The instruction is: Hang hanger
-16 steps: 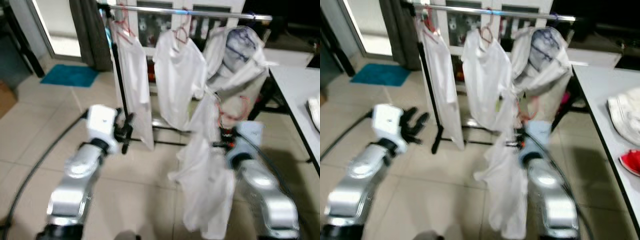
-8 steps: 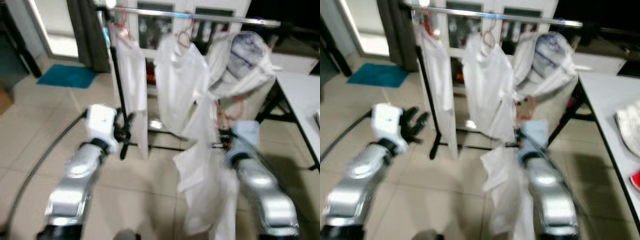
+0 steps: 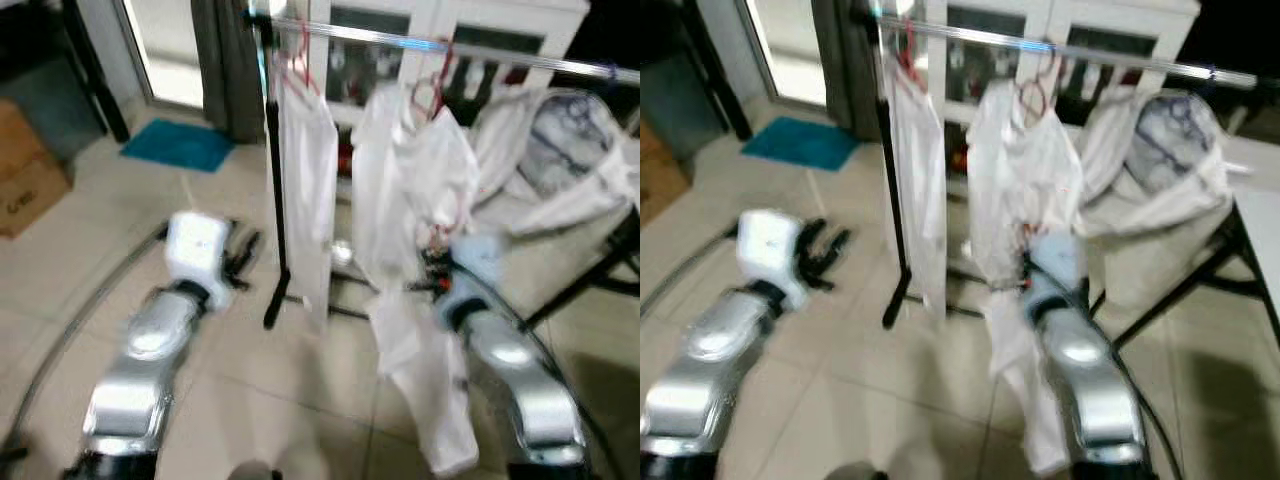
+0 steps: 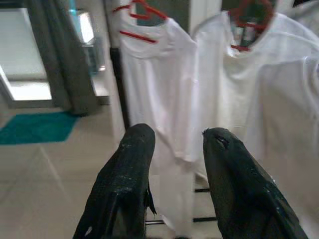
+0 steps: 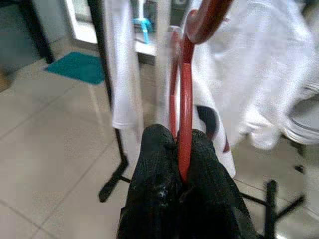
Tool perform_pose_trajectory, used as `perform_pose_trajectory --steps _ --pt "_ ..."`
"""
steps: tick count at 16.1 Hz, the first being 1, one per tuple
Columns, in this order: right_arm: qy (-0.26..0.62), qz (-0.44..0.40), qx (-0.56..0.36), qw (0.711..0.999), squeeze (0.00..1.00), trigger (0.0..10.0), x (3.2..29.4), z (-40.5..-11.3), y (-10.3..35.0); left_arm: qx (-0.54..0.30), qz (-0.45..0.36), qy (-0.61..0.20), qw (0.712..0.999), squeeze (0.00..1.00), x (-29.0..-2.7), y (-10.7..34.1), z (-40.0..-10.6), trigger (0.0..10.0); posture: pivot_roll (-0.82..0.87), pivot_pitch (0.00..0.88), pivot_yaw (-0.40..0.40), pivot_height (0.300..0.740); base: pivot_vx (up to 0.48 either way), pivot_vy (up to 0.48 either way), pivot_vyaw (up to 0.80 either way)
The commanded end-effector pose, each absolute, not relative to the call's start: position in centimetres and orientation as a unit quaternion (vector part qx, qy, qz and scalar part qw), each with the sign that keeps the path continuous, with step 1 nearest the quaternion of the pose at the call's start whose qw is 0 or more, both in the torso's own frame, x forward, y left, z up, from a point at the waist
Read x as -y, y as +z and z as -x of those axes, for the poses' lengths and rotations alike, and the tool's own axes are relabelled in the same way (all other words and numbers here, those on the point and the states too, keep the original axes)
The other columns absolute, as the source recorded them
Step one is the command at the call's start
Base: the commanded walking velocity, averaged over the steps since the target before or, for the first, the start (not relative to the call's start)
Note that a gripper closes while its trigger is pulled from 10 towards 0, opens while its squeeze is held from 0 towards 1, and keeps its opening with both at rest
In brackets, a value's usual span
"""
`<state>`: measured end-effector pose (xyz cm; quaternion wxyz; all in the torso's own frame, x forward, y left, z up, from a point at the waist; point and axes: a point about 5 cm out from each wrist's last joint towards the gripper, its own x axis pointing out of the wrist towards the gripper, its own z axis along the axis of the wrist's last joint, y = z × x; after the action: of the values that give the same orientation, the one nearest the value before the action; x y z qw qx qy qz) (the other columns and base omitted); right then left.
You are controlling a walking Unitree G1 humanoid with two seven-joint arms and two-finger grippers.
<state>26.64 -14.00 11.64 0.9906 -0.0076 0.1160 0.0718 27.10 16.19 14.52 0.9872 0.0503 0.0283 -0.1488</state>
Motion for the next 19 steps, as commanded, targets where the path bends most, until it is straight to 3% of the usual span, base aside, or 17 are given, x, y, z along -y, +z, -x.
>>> perform_pose_trajectory --steps 1,19 --pt "0.053 0.012 -0.103 0.993 0.0 10.0 15.2 -26.7 12.1 -0.023 -0.046 -0.17 0.984 0.0 -15.0 14.7 -27.1 10.0 0.06 0.07 -0.028 0.74 0.394 0.0 0.0" --pt "0.047 0.046 -0.087 0.994 0.0 10.0 15.8 -28.0 12.5 -0.023 -0.065 -0.192 0.979 0.0 -15.0 14.6 -26.7 10.0 0.08 0.041 -0.036 0.74 0.394 0.0 0.0"
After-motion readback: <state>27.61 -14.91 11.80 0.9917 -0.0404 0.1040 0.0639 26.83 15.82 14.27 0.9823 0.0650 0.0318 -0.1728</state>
